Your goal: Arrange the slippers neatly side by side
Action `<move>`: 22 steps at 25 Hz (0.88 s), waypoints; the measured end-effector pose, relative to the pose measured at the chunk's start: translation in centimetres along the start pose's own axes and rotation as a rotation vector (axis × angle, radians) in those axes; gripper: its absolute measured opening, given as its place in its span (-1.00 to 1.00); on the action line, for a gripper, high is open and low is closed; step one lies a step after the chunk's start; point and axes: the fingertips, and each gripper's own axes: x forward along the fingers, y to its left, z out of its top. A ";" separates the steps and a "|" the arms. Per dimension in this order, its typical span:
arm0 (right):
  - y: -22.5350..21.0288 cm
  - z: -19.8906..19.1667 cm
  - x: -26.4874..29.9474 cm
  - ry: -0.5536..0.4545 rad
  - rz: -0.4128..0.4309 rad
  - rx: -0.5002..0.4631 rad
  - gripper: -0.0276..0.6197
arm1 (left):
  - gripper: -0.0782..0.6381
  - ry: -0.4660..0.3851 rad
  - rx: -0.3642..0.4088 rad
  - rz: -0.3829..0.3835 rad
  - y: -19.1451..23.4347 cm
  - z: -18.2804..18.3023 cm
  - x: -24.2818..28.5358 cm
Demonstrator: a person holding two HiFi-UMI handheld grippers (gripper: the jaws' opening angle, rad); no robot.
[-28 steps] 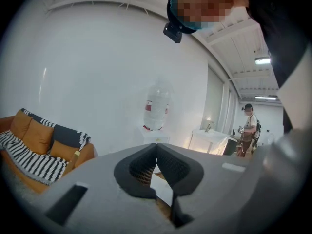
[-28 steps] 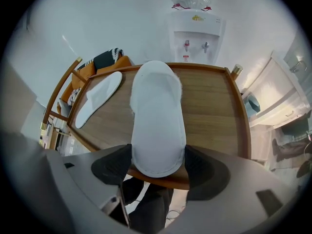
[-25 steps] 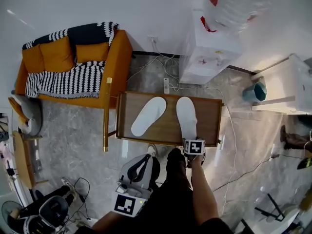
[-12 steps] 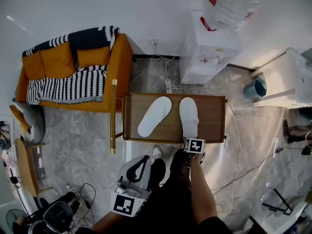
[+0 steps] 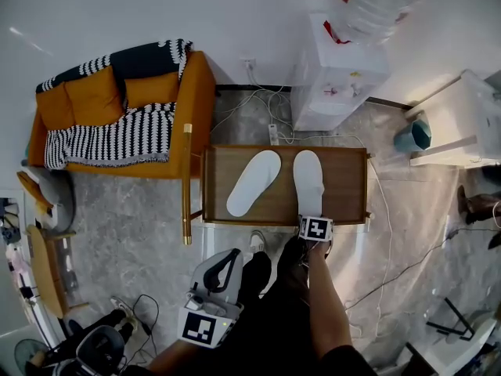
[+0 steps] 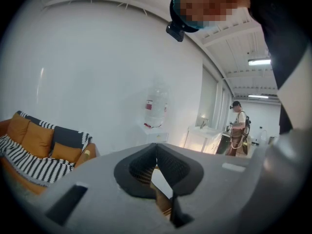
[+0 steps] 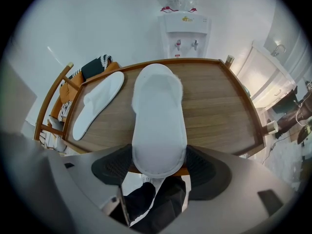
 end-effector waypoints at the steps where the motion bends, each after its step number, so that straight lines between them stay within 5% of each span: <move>1: 0.1 -0.1 0.0 -0.001 0.005 0.002 0.05 | -0.74 -0.001 0.000 -0.001 0.0 0.0 0.0; 14: -0.1 0.1 -3.1 -0.070 0.072 -0.046 0.05 | -0.73 -0.019 -0.026 0.018 -1.2 0.9 1.4; 22: -0.7 6.2 -8.3 -0.233 0.164 -0.156 -0.03 | -0.73 -0.092 -0.021 0.104 -2.3 3.3 4.3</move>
